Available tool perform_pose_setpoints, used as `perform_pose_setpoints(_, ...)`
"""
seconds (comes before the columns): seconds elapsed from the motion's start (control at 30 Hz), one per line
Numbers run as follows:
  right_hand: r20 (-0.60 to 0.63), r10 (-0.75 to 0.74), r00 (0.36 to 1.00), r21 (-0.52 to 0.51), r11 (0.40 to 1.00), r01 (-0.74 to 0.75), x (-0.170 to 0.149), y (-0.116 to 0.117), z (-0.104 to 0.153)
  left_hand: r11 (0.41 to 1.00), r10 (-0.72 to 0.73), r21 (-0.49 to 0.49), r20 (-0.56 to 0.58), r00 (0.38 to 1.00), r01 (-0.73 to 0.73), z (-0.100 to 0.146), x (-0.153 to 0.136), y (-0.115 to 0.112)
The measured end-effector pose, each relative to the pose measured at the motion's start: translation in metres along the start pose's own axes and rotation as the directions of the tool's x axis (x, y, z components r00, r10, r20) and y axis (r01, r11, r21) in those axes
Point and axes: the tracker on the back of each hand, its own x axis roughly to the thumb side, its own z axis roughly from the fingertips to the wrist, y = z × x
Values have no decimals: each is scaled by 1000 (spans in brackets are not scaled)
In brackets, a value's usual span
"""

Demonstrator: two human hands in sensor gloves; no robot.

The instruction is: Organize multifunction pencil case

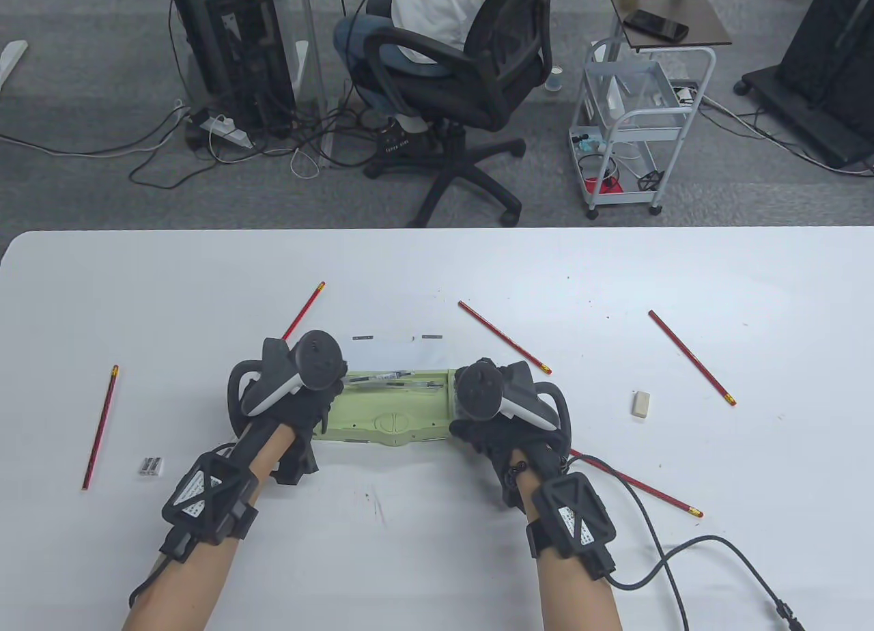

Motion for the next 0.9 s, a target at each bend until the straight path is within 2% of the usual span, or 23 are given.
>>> perform_pose_setpoints(0.4, 0, 0, 1000, 0, 1000, 0, 0, 0, 0, 994, -107, 13, 57, 993, 107, -8, 27, -16)
perform_pose_setpoints(0.73, 0, -9, 1000, -3, 1000, 9, -1, 0, 0, 988, -146, 59, 48, 988, 143, -13, 32, -17)
perform_pose_setpoints(0.9, 0, -8, 1000, -3, 1000, 8, -1, 0, 0, 988, -148, 52, 41, 988, 146, -14, 32, -17)
